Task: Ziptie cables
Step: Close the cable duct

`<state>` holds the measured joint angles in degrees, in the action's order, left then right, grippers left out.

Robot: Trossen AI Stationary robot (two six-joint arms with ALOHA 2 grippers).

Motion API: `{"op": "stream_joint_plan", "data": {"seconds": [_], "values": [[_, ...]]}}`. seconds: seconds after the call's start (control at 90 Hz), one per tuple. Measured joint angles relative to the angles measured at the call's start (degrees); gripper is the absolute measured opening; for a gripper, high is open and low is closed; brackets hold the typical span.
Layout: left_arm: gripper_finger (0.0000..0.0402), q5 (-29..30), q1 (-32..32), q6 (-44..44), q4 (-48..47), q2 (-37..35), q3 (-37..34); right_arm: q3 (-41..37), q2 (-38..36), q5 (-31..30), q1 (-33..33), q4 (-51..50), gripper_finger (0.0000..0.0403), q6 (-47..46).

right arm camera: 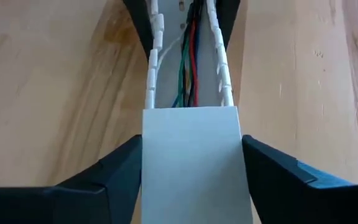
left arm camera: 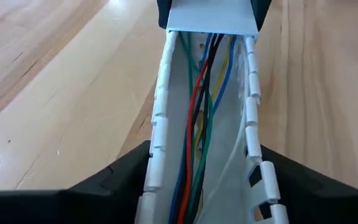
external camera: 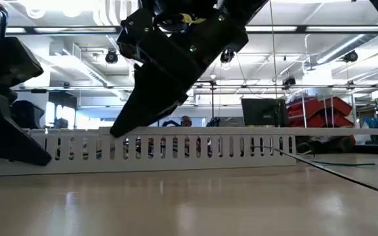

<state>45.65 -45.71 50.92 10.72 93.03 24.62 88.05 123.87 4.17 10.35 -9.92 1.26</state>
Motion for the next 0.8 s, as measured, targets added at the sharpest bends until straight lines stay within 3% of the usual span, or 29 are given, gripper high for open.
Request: {"op": "stream_joint_plan", "data": {"seconds": [0.233,0.4,0.544,0.8], "values": [[0.0226,-0.1,0.0,-0.4,0.0,0.0,0.0,-0.3,0.1,-1.5,-0.1,1.5,0.0229,-2.9],[0.0227,0.1,0.0,-0.2,0.0,0.0,0.0,-0.5,0.1,1.1,-0.3,2.3,0.0223,-1.7],[0.0227,-0.1,0.0,-1.0,0.2,0.0,0.0,-0.6,0.1,-4.3,0.4,2.5,0.0228,-5.4],[0.0229,-0.1,0.0,-1.3,0.8,0.0,-0.1,-0.6,0.1,-5.6,0.1,2.3,0.0227,-9.2]]}}
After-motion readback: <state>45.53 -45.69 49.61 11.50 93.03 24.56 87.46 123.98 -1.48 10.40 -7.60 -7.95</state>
